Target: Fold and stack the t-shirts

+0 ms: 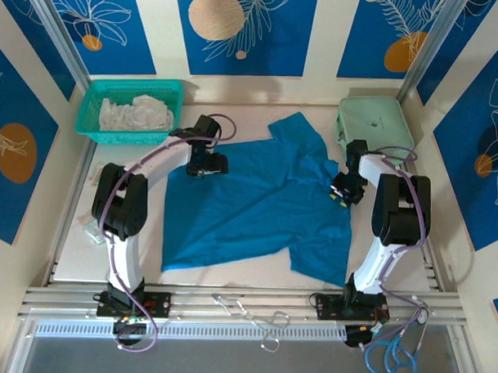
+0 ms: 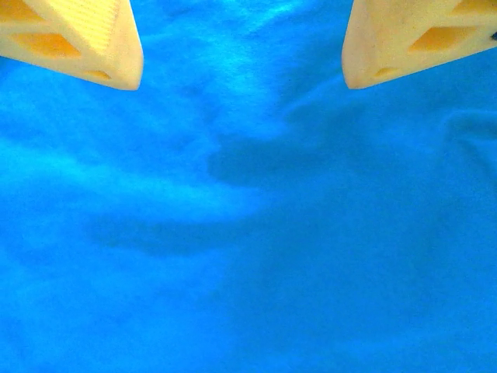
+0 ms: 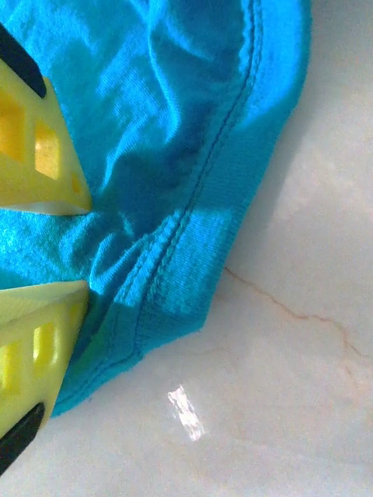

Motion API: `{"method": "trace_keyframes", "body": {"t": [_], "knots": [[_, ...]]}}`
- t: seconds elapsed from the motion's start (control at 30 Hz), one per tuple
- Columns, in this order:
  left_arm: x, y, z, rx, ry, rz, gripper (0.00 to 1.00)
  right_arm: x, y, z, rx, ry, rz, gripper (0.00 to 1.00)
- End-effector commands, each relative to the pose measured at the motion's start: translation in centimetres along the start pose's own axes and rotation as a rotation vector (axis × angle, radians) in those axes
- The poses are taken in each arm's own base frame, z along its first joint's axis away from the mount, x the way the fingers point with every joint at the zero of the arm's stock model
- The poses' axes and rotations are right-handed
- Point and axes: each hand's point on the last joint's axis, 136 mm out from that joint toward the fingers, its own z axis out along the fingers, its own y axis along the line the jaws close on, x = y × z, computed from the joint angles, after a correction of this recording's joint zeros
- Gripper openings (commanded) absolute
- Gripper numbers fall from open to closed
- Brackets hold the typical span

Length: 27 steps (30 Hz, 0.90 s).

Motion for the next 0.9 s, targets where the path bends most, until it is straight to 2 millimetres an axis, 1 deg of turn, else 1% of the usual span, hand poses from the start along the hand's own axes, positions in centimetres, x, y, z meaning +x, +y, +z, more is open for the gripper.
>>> {"method": "trace_keyframes", "body": {"t": [0.0, 0.03, 0.2, 0.33, 0.43, 0.5, 0.6, 0.67, 0.77, 0.87], "knots": [[0.8, -0.9, 1.1, 0.024, 0.026, 0.016, 0.69, 1.0, -1.3, 1.8, 0.053, 0.074, 0.030, 0.32], [0.9, -0.9, 1.2, 0.027, 0.027, 0.018, 0.68, 1.2, -1.4, 1.7, 0.067, 0.080, 0.024, 0.33], [2.1, -0.6, 1.7, 0.018, 0.048, 0.028, 0.69, 2.4, -4.2, 1.1, 0.173, 0.102, 0.065, 0.36], [2.8, 0.0, 2.4, 0.003, 0.058, 0.028, 0.69, 4.2, -5.9, 0.9, 0.177, 0.118, 0.107, 0.43], [3.4, 0.2, 3.3, 0.006, 0.072, 0.027, 0.70, 5.0, -6.7, 0.9, 0.176, 0.123, 0.139, 0.52], [3.7, 0.4, 4.0, 0.002, 0.080, 0.026, 0.70, 5.2, -7.0, 0.9, 0.164, 0.128, 0.166, 0.55], [4.1, 1.0, 5.1, -0.025, 0.091, 0.030, 0.70, 5.1, -7.1, 0.8, 0.144, 0.120, 0.200, 0.57], [4.0, 1.1, 5.9, -0.037, 0.098, 0.039, 0.70, 4.9, -7.0, 0.7, 0.135, 0.114, 0.210, 0.57], [3.1, 1.1, 7.4, -0.064, 0.112, 0.058, 0.70, 4.7, -6.6, 0.6, 0.122, 0.119, 0.220, 0.57], [1.8, 2.2, 8.9, -0.155, 0.133, 0.066, 0.70, 4.7, -5.9, 0.5, 0.100, 0.121, 0.224, 0.57]]}}
